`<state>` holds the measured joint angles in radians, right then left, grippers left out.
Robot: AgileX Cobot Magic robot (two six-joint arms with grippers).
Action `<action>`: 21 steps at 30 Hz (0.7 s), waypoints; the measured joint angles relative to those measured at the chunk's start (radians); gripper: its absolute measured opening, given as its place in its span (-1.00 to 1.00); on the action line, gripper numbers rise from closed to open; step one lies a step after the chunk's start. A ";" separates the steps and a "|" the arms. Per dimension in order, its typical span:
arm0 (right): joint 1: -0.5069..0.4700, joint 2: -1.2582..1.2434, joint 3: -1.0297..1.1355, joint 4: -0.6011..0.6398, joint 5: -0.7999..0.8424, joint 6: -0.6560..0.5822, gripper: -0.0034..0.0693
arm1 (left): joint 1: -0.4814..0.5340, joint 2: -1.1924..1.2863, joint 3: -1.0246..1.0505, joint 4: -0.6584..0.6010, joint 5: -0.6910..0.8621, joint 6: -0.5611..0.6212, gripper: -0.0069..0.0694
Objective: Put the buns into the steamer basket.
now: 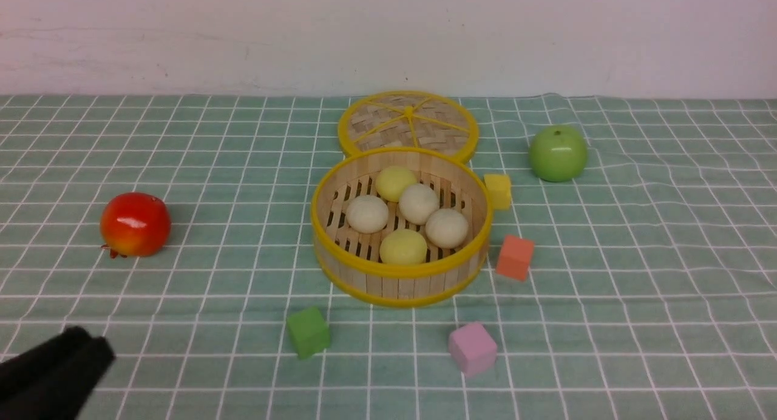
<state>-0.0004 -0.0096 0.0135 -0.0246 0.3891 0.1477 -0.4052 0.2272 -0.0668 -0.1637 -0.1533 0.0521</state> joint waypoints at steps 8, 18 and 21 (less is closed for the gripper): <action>0.000 -0.001 0.000 0.000 -0.001 0.000 -0.90 | 0.293 -0.236 0.091 0.019 0.418 -0.064 -0.86; 0.000 -0.002 0.000 0.000 -0.001 0.000 -0.88 | 0.311 -0.238 0.098 0.042 0.535 -0.188 -0.86; 0.000 -0.002 0.000 0.000 -0.001 0.000 -0.88 | 0.311 -0.238 0.098 0.044 0.533 -0.194 -0.86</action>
<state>-0.0004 -0.0115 0.0135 -0.0246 0.3880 0.1477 -0.0946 -0.0103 0.0310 -0.1194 0.3798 -0.1417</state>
